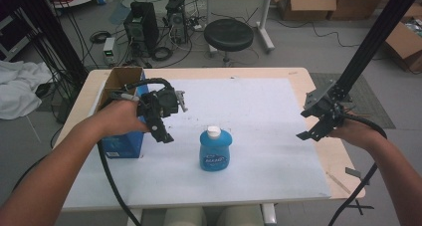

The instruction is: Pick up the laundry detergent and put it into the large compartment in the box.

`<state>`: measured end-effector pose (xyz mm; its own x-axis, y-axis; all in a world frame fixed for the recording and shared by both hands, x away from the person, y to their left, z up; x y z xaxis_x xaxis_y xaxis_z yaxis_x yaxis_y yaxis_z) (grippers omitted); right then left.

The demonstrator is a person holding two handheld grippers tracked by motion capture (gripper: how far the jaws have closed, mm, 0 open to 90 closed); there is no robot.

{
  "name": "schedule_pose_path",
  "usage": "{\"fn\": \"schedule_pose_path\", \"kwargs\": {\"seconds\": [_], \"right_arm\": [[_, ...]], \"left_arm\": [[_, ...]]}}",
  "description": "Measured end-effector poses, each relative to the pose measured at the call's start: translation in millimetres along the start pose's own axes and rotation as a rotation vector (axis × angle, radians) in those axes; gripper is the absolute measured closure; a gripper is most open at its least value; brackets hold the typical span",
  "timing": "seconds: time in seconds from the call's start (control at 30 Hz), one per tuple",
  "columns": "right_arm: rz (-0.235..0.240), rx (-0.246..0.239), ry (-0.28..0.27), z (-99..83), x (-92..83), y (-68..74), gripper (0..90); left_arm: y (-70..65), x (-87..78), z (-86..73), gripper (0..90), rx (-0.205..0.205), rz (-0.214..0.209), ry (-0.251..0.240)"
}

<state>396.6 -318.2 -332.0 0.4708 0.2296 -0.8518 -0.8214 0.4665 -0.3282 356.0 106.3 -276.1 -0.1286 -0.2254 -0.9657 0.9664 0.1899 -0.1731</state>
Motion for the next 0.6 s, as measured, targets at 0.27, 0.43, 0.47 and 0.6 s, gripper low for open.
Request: {"fn": "schedule_pose_path", "kwargs": {"seconds": [0.27, 0.43, 0.47, 0.6], "right_arm": [[-0.003, 0.002, -0.01, -1.1, -1.7, 2.0, 16.0], [-0.003, 0.0, -0.005, -3.0, -0.8, 2.9, 15.9], [-0.003, 0.0, -0.006, -2.9, -0.7, 3.2, 15.9], [-0.006, -0.001, -0.013, -2.5, 0.7, 3.7, 15.9]], "left_arm": [[-5.4, -7.1, 8.6, 20.4, -0.006, -0.002, -0.028], [-14.4, -12.6, 21.2, 20.2, 0.024, 0.007, -0.026], [-16.5, -13.2, 24.2, 20.3, 0.024, 0.004, -0.033], [-22.3, -18.1, 35.9, 20.3, 0.049, -0.001, -0.033]]}}
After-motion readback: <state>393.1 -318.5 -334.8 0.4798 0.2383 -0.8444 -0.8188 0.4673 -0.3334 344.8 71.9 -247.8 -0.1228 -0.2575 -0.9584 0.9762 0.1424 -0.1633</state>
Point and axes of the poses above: each handheld gripper's, and its own axes: x roughly forward along the jaws, z roughly out of its top, y roughly to its left, the point moved 3 cm from there along x, roughly forward along the jaws, and after that the axes turned 15 degrees about -z, right-handed, at the moved point
